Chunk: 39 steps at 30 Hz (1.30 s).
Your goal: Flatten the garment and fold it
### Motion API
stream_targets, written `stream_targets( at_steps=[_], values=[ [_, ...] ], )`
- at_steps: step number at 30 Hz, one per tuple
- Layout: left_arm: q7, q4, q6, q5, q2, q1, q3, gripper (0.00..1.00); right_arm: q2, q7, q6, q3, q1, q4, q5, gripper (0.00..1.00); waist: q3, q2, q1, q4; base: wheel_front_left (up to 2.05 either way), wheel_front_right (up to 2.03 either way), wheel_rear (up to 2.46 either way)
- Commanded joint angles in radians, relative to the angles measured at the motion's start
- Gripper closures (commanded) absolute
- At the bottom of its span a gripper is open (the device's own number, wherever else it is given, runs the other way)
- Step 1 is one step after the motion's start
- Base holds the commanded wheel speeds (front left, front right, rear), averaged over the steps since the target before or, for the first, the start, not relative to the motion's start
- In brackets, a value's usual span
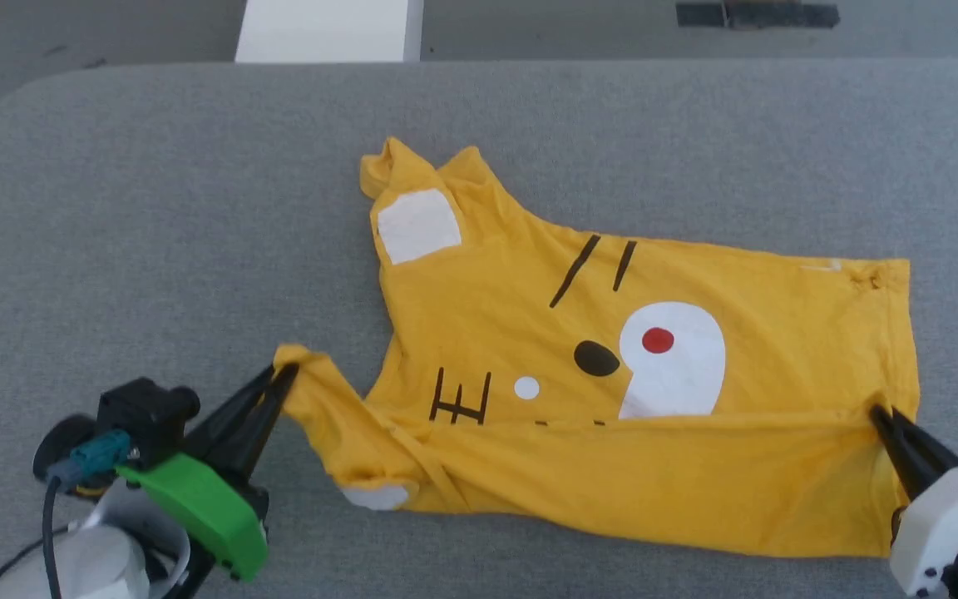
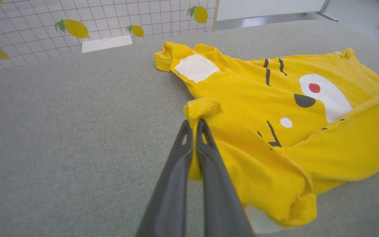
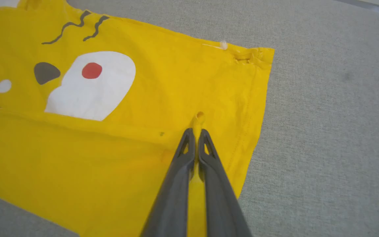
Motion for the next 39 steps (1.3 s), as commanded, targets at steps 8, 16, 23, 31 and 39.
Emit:
stream_targets(
  at_steps=[8, 16, 23, 31, 39],
  values=[
    [-0.046, 0.142, -0.082, 0.022, -0.093, -0.086, -0.003, 1.00, -0.007, -0.026, -0.002, 0.041, -0.122, 0.080, -0.039, 1.00, 0.104, 0.0000, 0.0001, -0.027, 0.00, 0.00, 0.00],
    [-0.049, 0.290, -0.155, -0.009, -0.180, -0.128, -0.019, 0.63, 0.003, -0.045, -0.002, 0.085, -0.187, 0.174, -0.035, 1.00, 0.131, 0.0000, 0.0001, -0.029, 0.00, 0.00, 0.00],
    [-0.064, 0.340, -0.183, -0.043, -0.221, -0.133, -0.007, 0.00, 0.011, -0.045, -0.002, 0.095, -0.199, 0.222, -0.012, 0.00, 0.114, 0.0000, 0.0001, -0.029, 0.00, 0.00, 0.00],
    [-0.097, 0.265, -0.138, -0.055, -0.255, -0.034, 0.100, 0.00, 0.039, -0.098, -0.002, 0.037, -0.143, 0.164, -0.008, 0.00, 0.022, 0.0000, 0.0001, -0.019, 0.00, 0.00, 0.00],
    [-0.099, 0.062, -0.028, 0.124, -0.345, 0.204, 0.389, 0.00, 0.208, -0.244, -0.002, -0.141, -0.032, 0.015, -0.141, 0.00, -0.054, 0.0000, 0.0001, -0.002, 0.00, 0.00, 0.00]
  ],
)
